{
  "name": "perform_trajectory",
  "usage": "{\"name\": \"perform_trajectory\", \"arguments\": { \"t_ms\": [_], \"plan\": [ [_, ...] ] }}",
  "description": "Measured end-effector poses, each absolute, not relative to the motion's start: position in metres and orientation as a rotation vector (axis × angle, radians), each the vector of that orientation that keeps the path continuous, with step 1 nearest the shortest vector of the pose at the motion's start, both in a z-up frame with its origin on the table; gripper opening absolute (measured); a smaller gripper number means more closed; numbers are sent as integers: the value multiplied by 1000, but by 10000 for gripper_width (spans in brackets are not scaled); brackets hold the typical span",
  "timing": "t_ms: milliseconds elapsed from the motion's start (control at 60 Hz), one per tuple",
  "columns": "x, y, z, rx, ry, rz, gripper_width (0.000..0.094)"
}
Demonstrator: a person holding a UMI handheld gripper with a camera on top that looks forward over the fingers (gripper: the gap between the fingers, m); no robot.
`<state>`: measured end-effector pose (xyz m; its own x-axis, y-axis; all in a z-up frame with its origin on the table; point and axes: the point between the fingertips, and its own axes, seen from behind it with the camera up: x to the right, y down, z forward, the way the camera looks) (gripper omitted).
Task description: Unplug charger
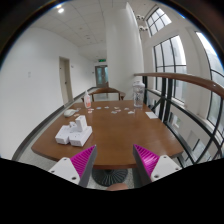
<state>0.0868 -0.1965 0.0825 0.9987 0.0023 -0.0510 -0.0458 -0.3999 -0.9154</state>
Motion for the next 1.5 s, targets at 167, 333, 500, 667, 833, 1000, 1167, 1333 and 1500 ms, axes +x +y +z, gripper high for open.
{"name": "perform_trajectory", "arguments": {
  "t_ms": [167, 333, 500, 667, 833, 1000, 1167, 1333, 1500],
  "plan": [
    [70, -170, 73, -1984, -4, 84, 743],
    [25, -129, 67, -1985, -64, 143, 744],
    [-28, -77, 64, -1973, -148, 186, 734],
    [-53, -19, 59, -1965, -156, 177, 709],
    [-58, 7, 45, -1957, -149, 129, 307],
    [-55, 8, 45, -1943, -107, 112, 66],
    [-54, 7, 47, -1964, -69, 131, 65],
    [-54, 5, 57, -1933, -53, 109, 64],
    [-57, 10, 86, -1856, -56, 68, 65]
  ]
}}
